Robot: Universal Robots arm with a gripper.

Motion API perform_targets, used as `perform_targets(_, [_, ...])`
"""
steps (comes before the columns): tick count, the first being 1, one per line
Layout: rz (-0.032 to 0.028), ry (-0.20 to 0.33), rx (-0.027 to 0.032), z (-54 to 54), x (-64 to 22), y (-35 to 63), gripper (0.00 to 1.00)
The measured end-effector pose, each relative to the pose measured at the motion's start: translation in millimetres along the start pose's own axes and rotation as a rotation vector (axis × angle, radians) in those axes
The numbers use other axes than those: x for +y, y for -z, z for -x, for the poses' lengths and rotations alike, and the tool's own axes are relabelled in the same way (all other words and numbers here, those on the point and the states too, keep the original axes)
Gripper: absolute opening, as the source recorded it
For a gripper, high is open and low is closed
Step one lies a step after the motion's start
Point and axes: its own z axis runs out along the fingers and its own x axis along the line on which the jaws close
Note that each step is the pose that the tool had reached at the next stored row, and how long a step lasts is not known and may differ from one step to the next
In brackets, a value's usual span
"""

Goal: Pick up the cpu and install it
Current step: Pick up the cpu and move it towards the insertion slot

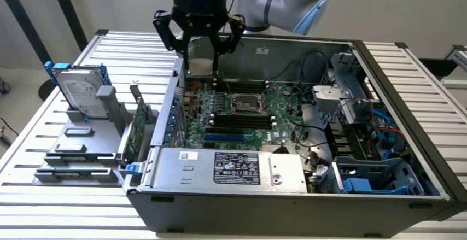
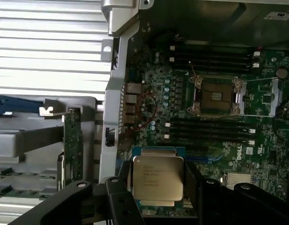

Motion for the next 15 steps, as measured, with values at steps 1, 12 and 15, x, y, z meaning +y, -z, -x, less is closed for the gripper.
perform_targets(1, [0.0, 0.0, 0.0, 2.8, 3.1, -1.3, 0.55])
perform_targets(12, [0.0, 0.0, 0.0009, 38.2, 34.0, -21.4, 0.55])
perform_targets(15, [0.0001, 0.0, 0.0009, 49.3, 41.8, -27.3, 0.55])
